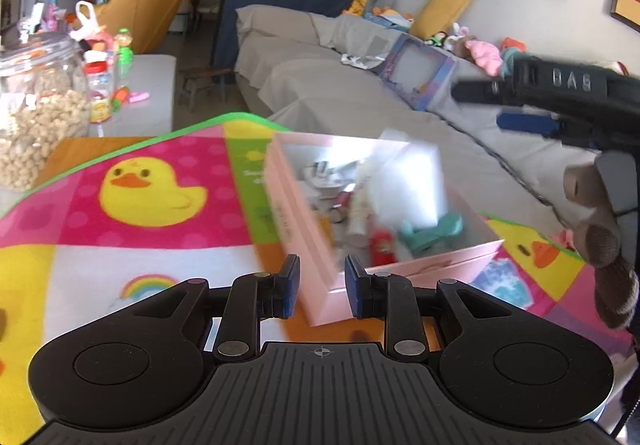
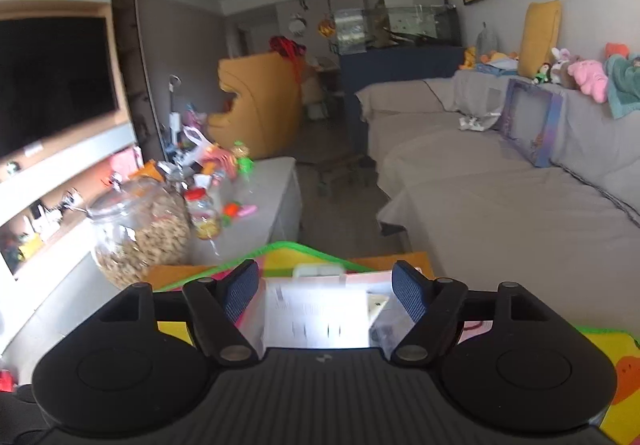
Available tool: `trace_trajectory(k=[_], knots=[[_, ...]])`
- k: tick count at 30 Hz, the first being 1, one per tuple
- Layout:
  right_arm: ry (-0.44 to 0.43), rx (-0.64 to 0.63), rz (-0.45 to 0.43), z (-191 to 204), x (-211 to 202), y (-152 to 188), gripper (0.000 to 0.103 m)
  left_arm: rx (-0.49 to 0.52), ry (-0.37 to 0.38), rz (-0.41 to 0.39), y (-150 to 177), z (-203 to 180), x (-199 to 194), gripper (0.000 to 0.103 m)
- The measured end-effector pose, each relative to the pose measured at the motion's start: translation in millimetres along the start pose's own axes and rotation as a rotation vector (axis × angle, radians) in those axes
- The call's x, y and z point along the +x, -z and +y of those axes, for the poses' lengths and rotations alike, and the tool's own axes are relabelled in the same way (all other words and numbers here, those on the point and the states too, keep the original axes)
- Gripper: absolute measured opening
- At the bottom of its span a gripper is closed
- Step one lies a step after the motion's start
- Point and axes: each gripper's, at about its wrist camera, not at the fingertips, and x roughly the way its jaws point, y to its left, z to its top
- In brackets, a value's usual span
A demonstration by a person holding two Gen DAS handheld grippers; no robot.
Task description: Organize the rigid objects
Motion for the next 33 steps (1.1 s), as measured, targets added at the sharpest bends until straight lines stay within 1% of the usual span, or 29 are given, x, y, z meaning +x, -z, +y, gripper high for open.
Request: trace_trajectory(k=[1, 3, 6, 10, 12, 14, 15, 16, 17, 18, 19, 20, 21, 22, 24, 25, 27, 28, 30, 33], knots=[[-0.010, 0.009, 0.025, 0, 3, 7, 0.074, -0.003, -0.013, 0.004, 3, 5, 0, 0.027], [-0.003, 0.034, 0.061, -1, 4, 27, 0.074, 0.002, -0.037, 0.018, 11, 12, -2, 0.027], [0.011, 0.037, 0.108, 1, -6, 64, 0.074, 0.076, -0.081, 0.041, 26, 17, -9, 0.027], [0.042, -0.011, 0.153, 3, -22, 110, 0.075, 0.176, -0.168, 0.079, 47, 16, -19, 0.027], [0.064, -0.030, 0.187, 3, -21, 128, 0.075, 0.176, -0.173, 0.111, 56, 15, -16, 0.027], [0.070, -0.033, 0.238, 4, -12, 140, 0.075, 0.126, -0.135, 0.167, 64, 17, -7, 0.028], [0.078, -0.026, 0.265, 2, -8, 145, 0.075, 0.120, -0.135, 0.141, 68, 14, -7, 0.034], [0.082, -0.016, 0.290, -1, -3, 149, 0.075, 0.138, -0.139, 0.135, 70, 9, -5, 0.040], [0.083, -0.011, 0.302, -3, 0, 154, 0.076, 0.164, -0.149, 0.127, 72, 2, -3, 0.042], [0.085, -0.024, 0.279, -3, -1, 156, 0.077, 0.174, -0.149, 0.123, 72, -4, -1, 0.042], [0.100, -0.040, 0.279, -2, -1, 157, 0.079, 0.167, -0.133, 0.122, 72, -8, 1, 0.044], [0.109, -0.056, 0.279, -1, 0, 157, 0.080, 0.156, -0.124, 0.119, 72, -11, 3, 0.049], [0.116, -0.070, 0.277, 0, 0, 158, 0.081, 0.150, -0.121, 0.117, 72, -13, 5, 0.057], [0.124, -0.083, 0.276, 1, 2, 158, 0.083, 0.151, -0.124, 0.112, 73, -17, 9, 0.062], [0.143, -0.093, 0.268, 0, 3, 160, 0.088, 0.153, -0.144, 0.096, 74, -24, 15, 0.068], [0.148, -0.086, 0.262, -1, 4, 160, 0.091, 0.145, -0.157, 0.086, 75, -27, 18, 0.070], [0.166, -0.079, 0.269, -3, 8, 159, 0.098, 0.123, -0.186, 0.061, 76, -31, 21, 0.071], [0.175, -0.081, 0.277, -4, 10, 158, 0.103, 0.114, -0.198, 0.048, 77, -32, 22, 0.071], [0.161, -0.090, 0.289, -7, 12, 156, 0.103, 0.107, -0.216, 0.027, 80, -34, 22, 0.071], [0.144, -0.100, 0.272, -10, 9, 159, 0.103, 0.093, -0.240, 0.013, 82, -36, 19, 0.070]])
